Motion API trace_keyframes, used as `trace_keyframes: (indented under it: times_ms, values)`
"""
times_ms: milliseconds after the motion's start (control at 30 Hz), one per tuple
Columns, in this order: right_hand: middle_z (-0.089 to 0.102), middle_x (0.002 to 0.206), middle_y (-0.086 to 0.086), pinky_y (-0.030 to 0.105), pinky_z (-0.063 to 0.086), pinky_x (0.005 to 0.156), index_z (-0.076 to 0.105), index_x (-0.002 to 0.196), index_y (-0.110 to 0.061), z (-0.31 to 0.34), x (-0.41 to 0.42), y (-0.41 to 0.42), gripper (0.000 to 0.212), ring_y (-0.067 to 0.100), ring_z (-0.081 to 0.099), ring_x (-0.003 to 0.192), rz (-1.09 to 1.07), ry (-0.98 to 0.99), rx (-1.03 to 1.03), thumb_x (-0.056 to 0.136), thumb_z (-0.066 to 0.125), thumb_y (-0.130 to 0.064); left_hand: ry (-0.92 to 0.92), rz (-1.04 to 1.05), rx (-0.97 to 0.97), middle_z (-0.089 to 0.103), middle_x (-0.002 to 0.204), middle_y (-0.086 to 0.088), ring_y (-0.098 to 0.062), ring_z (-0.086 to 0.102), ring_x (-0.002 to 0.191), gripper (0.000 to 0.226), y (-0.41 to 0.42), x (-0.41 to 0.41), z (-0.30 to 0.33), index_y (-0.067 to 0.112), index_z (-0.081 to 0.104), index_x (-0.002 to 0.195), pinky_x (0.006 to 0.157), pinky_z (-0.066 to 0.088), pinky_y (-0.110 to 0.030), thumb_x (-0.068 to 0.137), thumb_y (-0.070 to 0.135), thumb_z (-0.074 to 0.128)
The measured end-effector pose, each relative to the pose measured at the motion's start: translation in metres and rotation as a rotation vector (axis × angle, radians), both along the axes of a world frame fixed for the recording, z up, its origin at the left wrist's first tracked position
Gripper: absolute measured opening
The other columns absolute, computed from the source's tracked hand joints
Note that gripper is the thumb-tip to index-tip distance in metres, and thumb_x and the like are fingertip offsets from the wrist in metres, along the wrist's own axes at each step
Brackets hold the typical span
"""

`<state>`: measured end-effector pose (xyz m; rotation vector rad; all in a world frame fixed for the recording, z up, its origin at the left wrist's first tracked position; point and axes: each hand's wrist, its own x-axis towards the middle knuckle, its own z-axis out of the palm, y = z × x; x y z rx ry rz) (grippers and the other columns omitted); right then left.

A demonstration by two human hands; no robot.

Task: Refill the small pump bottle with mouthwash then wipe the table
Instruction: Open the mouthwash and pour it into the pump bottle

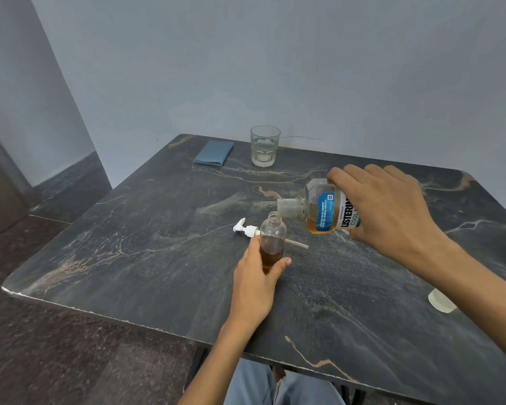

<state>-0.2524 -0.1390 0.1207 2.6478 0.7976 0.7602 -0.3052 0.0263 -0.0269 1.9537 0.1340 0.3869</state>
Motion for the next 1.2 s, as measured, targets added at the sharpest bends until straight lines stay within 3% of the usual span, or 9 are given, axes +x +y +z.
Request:
trace_keyframes:
  times_ms: [400,700,1200]
  values:
    - [0.062,0.086,0.003,0.025,0.027,0.062,0.053,0.104,-0.017,0.0013,-0.0008,0.0006,0.079,0.022,0.055,0.068,0.007,-0.006,0.023,0.037,0.093,-0.024,0.011,0.0,0.004,0.057,0.103,0.015,-0.002,0.054,0.092,0.034,-0.0001,-0.0004,0.0006,0.034,0.043,0.11,0.072,0.04,-0.015,0.084,0.036,0.065]
    - [0.06,0.082,0.001,0.025,0.025,0.06,0.054,0.102,-0.017,0.0017,-0.002,0.0011,0.079,0.021,0.051,0.065,-0.005,-0.01,0.014,0.034,0.093,-0.021,-0.003,0.006,0.006,0.057,0.098,0.012,-0.004,0.053,0.087,0.033,-0.0007,-0.001,0.0006,0.03,0.046,0.11,0.072,0.039,-0.018,0.084,0.035,0.066]
    - [0.06,0.089,-0.001,0.025,0.025,0.063,0.05,0.107,-0.021,0.0035,-0.0019,0.0016,0.076,0.019,0.052,0.072,-0.02,0.004,-0.033,0.044,0.091,-0.028,-0.011,0.0,0.006,0.058,0.097,0.012,-0.003,0.054,0.086,0.031,-0.0003,-0.0008,0.0014,0.031,0.045,0.107,0.073,0.041,-0.02,0.084,0.035,0.066]
